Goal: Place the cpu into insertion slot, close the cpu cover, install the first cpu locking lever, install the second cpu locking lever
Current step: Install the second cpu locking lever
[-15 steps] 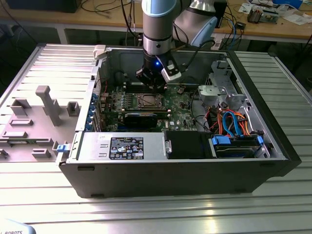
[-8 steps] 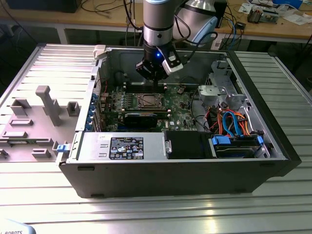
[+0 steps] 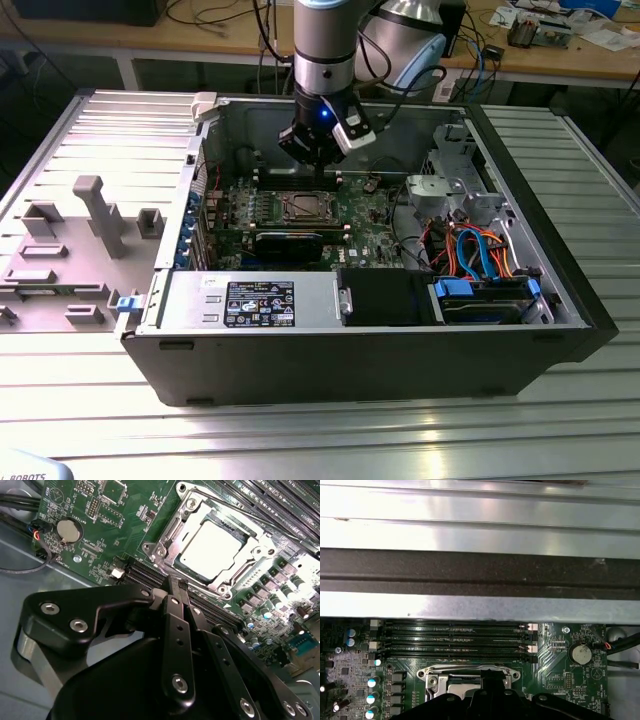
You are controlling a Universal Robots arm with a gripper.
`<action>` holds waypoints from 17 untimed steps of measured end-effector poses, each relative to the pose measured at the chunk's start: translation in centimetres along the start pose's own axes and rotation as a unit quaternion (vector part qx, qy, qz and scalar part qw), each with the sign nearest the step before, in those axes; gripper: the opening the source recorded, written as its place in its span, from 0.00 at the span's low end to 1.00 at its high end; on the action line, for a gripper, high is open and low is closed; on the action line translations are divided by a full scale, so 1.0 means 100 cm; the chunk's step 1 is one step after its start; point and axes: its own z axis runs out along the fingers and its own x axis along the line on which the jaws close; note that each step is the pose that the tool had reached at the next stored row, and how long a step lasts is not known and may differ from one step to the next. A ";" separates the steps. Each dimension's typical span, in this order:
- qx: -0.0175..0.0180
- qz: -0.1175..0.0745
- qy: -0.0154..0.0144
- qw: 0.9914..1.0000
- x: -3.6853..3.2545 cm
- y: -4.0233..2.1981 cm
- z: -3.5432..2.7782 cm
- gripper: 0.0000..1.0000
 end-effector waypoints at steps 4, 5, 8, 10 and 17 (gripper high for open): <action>0.000 0.000 0.000 1.000 0.0000 -0.0004 0.0000 0.11; 0.000 0.000 0.000 1.000 0.0000 -0.0004 0.0000 0.11; 0.000 0.000 0.000 1.000 0.0000 -0.0004 0.0000 0.11; 0.000 0.000 0.000 1.000 0.0000 -0.0004 0.0000 0.11; 0.000 0.000 0.000 1.000 -0.0005 0.0000 -0.0106 0.11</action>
